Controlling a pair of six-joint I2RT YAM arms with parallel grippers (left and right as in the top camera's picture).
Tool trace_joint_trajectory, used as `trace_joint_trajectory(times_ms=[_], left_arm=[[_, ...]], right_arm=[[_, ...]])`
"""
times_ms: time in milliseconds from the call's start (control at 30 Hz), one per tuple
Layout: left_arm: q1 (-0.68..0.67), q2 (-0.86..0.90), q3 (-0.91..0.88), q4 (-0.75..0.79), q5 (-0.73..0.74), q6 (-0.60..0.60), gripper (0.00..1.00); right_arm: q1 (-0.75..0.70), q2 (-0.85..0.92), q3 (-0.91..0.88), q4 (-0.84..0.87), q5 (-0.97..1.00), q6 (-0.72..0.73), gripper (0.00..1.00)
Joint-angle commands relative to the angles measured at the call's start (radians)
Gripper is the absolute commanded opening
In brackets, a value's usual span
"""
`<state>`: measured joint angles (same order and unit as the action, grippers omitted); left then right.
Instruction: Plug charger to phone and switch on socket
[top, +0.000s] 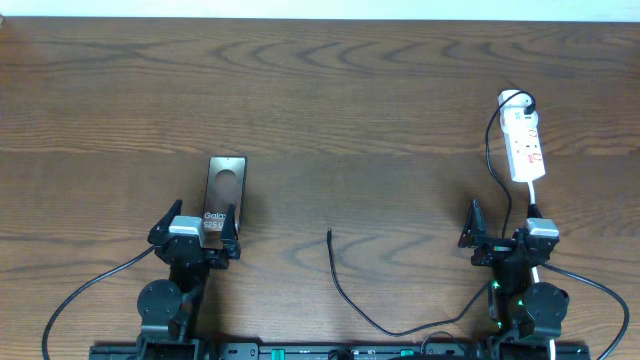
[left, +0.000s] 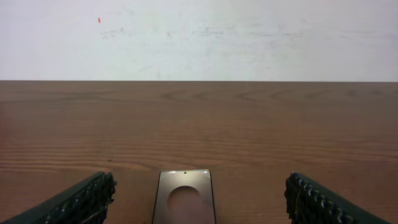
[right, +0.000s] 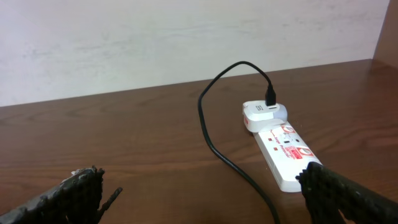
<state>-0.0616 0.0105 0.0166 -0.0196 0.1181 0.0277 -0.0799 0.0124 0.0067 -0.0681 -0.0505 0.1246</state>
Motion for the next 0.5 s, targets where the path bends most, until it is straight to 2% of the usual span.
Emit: trace_joint_trajectory(times_ms=[0,467], left_arm=[[0.0,-0.006,-0.013,-0.04,0.027,0.013,0.9],[0.0,-0.006,-0.013,-0.04,0.009,0.014,0.9]], right_arm=[[0.003,-0.006,-0.001,-0.006,0.012,-0.009,0.99],[0.003,-0.006,-0.001,-0.006,0.012,-0.009,0.99]])
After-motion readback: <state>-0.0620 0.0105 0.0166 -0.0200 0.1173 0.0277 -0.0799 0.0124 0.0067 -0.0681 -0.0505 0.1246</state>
